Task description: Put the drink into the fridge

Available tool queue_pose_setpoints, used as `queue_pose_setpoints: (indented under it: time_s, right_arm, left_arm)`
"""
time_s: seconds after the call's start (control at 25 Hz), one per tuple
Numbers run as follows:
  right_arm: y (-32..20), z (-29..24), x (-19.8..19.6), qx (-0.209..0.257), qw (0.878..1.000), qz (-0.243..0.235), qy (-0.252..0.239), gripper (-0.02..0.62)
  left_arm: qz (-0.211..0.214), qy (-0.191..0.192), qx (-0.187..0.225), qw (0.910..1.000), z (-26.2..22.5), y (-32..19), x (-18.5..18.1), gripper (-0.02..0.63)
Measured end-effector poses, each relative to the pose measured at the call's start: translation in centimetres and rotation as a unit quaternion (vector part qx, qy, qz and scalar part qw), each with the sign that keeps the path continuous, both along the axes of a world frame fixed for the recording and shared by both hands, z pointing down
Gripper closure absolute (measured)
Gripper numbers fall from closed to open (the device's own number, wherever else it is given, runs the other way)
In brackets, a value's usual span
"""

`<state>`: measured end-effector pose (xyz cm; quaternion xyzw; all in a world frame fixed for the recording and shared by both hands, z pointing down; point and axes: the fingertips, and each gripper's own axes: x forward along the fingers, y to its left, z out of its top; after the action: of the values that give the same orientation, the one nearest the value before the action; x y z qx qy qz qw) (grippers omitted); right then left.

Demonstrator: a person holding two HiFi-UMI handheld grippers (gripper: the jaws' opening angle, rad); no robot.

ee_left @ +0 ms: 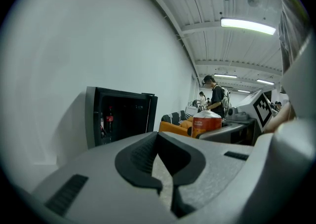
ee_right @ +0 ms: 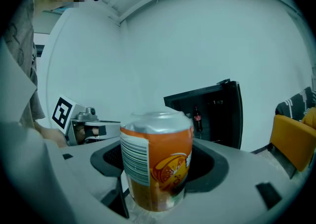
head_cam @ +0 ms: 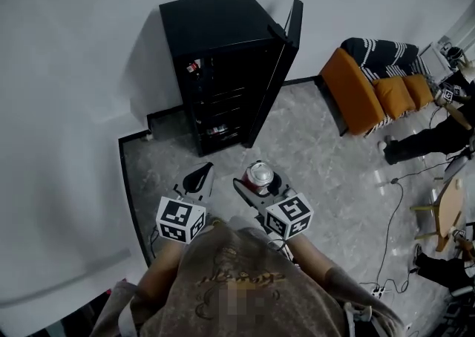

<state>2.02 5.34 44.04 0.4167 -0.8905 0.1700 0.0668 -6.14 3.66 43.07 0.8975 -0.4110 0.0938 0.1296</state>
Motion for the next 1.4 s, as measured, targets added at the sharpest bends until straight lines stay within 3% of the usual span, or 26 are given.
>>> queue_pose_setpoints:
  time_s: [0.52, 1.4]
  right_arm:
    - [-8.5, -0.7, -0.5, 0.029, 1.000, -0.001, 0.004, 0.242]
    - [-22.6, 2.0, 0.5, 0.034, 0.998, -0.053, 0.014, 0.244]
  left_arm:
    - [-0.010, -0.004, 0.001, 0.9999, -0.2, -6.8, -0.1, 0.601]
    - [-0.049, -0.007, -0.006, 0.9988, 0.6, -18.0, 2.4, 0.600]
